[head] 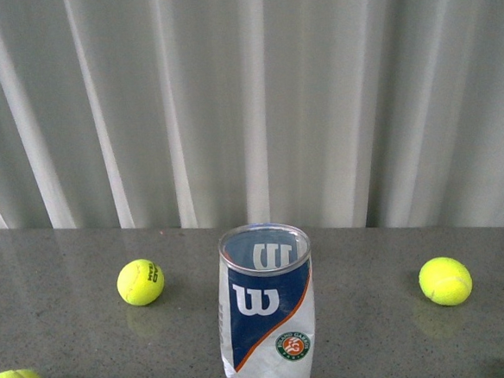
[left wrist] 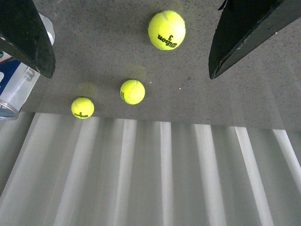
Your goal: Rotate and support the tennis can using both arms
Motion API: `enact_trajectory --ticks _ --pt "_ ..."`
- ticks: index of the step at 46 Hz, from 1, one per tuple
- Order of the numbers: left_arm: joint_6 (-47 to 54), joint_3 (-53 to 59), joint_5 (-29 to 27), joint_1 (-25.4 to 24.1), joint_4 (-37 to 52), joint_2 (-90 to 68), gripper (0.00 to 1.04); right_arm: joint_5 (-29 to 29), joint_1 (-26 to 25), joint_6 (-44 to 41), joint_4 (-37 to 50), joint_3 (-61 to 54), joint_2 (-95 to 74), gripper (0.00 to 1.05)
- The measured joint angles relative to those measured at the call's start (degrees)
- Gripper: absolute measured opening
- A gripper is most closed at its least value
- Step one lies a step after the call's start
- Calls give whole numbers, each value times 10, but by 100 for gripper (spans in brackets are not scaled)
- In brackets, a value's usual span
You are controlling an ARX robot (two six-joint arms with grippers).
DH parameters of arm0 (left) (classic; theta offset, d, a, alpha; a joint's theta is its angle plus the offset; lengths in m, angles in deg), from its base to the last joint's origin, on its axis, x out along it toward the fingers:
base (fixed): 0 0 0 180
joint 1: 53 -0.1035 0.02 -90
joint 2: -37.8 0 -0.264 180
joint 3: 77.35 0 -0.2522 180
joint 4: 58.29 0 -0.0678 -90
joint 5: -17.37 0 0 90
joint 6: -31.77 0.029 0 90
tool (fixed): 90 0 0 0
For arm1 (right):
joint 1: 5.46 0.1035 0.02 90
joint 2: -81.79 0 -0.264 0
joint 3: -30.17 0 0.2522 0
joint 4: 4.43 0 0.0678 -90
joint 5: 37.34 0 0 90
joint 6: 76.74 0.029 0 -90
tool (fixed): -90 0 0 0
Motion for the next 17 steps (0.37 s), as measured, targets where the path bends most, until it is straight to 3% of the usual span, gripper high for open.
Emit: enact_trajectory --ticks 17 --pt "0 0 0 0 0 0 98 0 0 0 0 0 0 98"
